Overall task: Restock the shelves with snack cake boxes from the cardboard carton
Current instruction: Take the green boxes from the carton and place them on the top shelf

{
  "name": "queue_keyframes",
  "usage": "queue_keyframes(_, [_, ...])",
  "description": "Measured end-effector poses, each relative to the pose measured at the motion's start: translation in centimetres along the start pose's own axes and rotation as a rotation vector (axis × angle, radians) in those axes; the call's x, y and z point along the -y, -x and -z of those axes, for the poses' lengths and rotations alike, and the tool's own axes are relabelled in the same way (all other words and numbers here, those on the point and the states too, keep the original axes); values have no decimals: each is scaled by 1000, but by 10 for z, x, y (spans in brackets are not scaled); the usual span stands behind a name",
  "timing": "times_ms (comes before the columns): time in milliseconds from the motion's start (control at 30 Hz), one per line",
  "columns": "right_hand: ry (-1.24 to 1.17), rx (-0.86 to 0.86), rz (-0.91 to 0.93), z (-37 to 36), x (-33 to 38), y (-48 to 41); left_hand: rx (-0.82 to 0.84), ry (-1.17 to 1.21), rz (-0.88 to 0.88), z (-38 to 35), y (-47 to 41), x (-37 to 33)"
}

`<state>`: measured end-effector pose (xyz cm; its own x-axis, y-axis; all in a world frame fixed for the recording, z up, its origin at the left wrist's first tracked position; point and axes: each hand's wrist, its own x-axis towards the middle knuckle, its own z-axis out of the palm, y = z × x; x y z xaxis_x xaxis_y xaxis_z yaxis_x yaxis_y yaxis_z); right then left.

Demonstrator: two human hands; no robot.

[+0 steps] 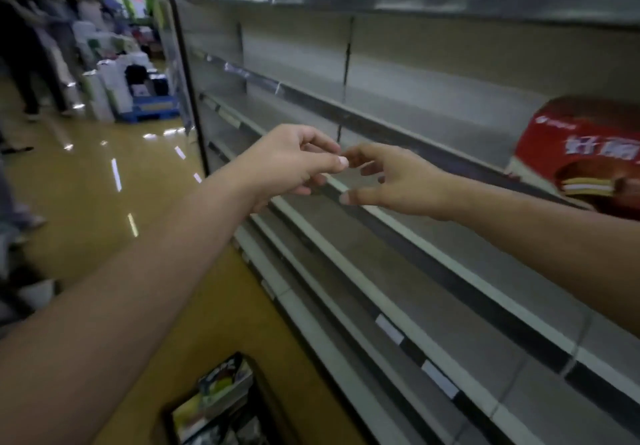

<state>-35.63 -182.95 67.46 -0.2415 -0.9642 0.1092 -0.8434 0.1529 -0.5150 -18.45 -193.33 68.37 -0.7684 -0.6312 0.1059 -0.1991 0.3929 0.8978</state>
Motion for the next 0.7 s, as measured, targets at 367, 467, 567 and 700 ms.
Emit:
queue_keyframes(367, [-108,422,81,-162,-31,-100,-229,60,474,13,6,142])
queue_keyframes(467, [-118,530,109,-201,-42,-121,-293,89,579,10,9,176])
queue_keyframes(567, [-156,625,133,-237,-52,-135,-368,109,693,1,13,207])
queue_keyframes(700, [-158,741,123,-278,-63,-145,-402,115,832,-11,27,242])
